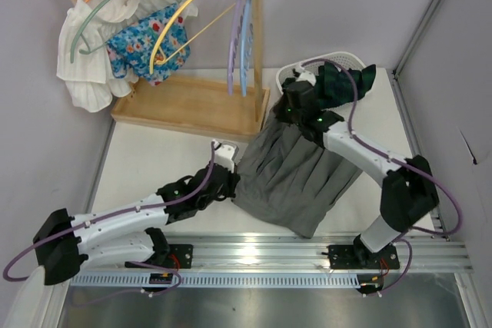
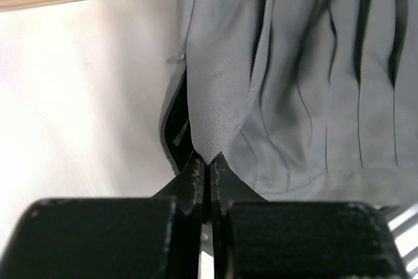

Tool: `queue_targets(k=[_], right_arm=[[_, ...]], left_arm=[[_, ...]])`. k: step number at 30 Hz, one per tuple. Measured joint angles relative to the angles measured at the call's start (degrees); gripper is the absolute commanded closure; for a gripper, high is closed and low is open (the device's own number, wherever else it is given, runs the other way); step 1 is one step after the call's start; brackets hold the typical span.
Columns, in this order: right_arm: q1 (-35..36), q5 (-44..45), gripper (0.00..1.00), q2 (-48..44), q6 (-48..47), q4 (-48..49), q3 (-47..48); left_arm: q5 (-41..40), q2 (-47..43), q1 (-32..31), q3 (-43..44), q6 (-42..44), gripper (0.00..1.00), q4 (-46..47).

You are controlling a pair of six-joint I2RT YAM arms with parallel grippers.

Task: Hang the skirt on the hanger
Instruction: Move the skirt to the center of the board

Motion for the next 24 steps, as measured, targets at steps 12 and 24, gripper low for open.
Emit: queue_targets(k=[12,24], right_arm=[[-16.61,-0.92,1.0,-26.86,0.42,-6.32,-25.4],[-31.5,-4.0,1.0,-40.5,-3.82,-14.51,-32.24]], left_arm=[[-1.03,19.23,-16.98,20.83,6.29,1.0,-7.3],[-2.34,37.29,-26.75,38.1,5.31,1.0,-12.9]])
